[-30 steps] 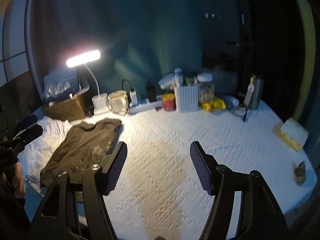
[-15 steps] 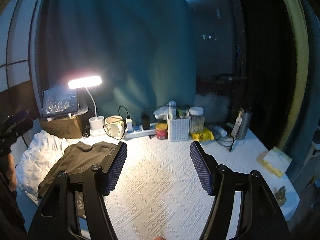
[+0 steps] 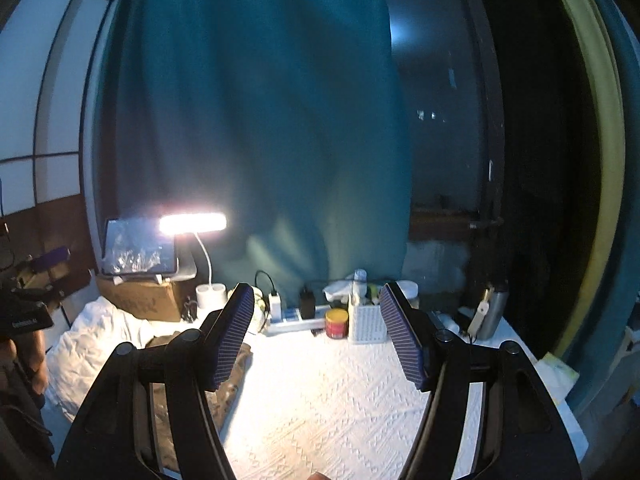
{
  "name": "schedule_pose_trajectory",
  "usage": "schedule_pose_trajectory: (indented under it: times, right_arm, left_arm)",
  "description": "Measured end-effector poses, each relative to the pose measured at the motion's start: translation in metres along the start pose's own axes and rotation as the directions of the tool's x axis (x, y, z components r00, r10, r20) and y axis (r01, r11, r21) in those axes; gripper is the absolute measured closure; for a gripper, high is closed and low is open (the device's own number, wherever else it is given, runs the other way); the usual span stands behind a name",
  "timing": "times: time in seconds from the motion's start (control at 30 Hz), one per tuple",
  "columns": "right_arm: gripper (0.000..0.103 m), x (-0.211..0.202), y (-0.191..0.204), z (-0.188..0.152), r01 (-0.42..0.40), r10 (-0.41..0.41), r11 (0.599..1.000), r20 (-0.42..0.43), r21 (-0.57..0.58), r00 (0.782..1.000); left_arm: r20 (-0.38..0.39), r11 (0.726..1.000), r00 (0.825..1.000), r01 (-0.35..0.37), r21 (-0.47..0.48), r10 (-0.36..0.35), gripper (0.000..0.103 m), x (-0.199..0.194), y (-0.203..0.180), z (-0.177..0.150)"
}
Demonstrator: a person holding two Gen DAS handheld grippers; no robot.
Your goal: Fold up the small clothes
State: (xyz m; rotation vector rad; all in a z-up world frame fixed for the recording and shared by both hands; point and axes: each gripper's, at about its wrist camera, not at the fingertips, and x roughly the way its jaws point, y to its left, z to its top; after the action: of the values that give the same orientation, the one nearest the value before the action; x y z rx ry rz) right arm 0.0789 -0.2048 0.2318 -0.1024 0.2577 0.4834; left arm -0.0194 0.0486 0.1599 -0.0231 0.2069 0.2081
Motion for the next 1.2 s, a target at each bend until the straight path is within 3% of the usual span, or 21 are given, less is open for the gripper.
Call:
schedule_pose_trajectory:
  times: [0.17, 0.57, 1.2]
  right_arm:
    - [0.034, -0.012, -0.002, 0.011, 0.019, -0.019, 1.000, 0.028, 0.001, 0.999]
    - [0.032, -0.026, -0.001, 0.025, 0.021, -0.024, 0.999, 0.071, 0.044, 0.997]
    - [0.031, -0.010, 0.006, 0.017, 0.024, -0.024, 1.000, 0.026, 0.017, 0.999]
  left_arm:
    - [-0.006, 0.999, 1.000, 0.017, -0.032, -0.017, 0.002, -0.001, 0.003, 0.003]
    - [0.004, 0.999, 1.000, -0.021, -0.050, 0.021, 0.002, -0.007, 0.015, 0.004]
    - [-0.001, 0.995, 0.998, -0.057, -0.077, 0.057, 0.002, -0.005, 0.029, -0.003]
